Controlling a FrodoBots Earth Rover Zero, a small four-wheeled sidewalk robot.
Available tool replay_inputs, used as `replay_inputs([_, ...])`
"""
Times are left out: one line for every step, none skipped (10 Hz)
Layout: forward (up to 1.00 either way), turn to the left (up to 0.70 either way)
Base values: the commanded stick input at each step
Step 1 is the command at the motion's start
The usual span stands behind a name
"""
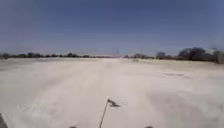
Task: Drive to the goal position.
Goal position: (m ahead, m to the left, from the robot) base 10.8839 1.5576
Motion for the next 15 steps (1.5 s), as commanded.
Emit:
replay_inputs([0.70, 0.00])
replay_inputs([0.70, 0.00])
replay_inputs([0.70, 0.00])
replay_inputs([0.70, 0.00])
replay_inputs([0.70, 0.00])
replay_inputs([0.70, 0.00])
replay_inputs([0.70, 0.00])
replay_inputs([0.70, 0.00])
replay_inputs([0.70, 0.00])
replay_inputs([0.70, 0.00])
replay_inputs([0.70, 0.00])
replay_inputs([0.70, 0.00])
replay_inputs([0.70, 0.00])
replay_inputs([0.70, 0.00])
replay_inputs([0.70, 0.00])
